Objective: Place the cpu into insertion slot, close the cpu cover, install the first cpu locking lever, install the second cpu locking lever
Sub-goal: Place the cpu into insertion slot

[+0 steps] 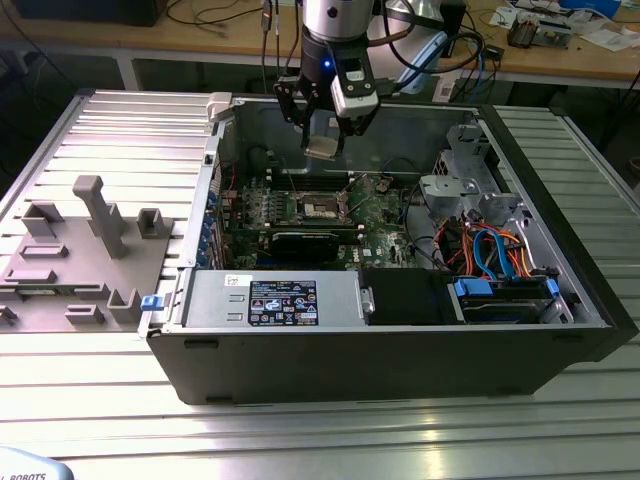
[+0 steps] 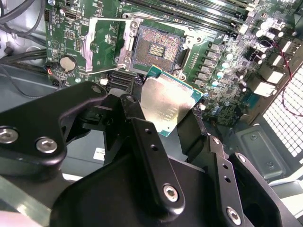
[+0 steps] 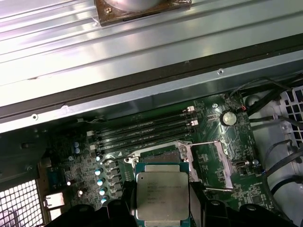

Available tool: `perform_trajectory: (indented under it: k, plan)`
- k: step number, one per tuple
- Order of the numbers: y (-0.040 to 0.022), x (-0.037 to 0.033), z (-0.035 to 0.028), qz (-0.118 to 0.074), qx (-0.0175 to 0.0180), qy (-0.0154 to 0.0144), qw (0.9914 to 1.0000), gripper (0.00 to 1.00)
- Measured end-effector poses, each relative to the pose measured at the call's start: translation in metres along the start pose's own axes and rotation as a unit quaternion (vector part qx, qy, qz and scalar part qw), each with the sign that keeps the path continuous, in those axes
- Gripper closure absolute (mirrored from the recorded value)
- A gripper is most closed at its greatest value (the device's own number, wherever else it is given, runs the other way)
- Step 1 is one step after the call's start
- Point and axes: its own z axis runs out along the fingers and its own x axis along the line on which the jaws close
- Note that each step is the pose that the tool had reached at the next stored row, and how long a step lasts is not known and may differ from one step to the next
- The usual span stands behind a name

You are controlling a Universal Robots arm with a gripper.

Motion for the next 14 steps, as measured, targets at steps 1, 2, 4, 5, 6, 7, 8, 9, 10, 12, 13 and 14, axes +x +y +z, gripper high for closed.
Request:
perform_trajectory:
  k: [1,2,4,5,6,7,8,9,10,12,13,14]
  plan:
    - [0.0000,0.0000,0.0001,0.001,0.0000,-0.0001,1.00000,0.45]
    - [0.0000,0.0000,0.0002,0.001,0.0000,-0.0001,1.00000,0.45]
    - [0.0000,0.0000,0.0004,0.002,0.0000,-0.0002,1.00000,0.45]
    - [-0.0001,0.0000,0.0005,0.003,0.0000,-0.0003,1.00000,0.45]
    - [-0.0001,0.0000,0.0007,0.004,0.0000,-0.0004,0.99999,0.45]
    - [-0.0001,0.0000,0.0008,0.005,-0.0001,-0.0005,0.99999,0.45]
    - [-0.0001,0.0000,0.0009,0.007,-0.0001,-0.0006,0.99998,0.45]
    - [-0.0001,0.0000,0.0010,0.008,-0.0001,-0.0007,0.99997,0.45]
    - [-0.0001,0.0000,0.0011,0.010,-0.0001,-0.0009,0.99995,0.45]
    - [-0.0001,0.0000,0.0014,0.014,-0.0002,-0.0013,0.99990,0.45]
    - [-0.0001,0.0000,0.0014,0.015,-0.0002,-0.0014,0.99989,0.45]
    - [-0.0002,0.0000,0.0016,0.017,-0.0002,-0.0016,0.99985,0.45]
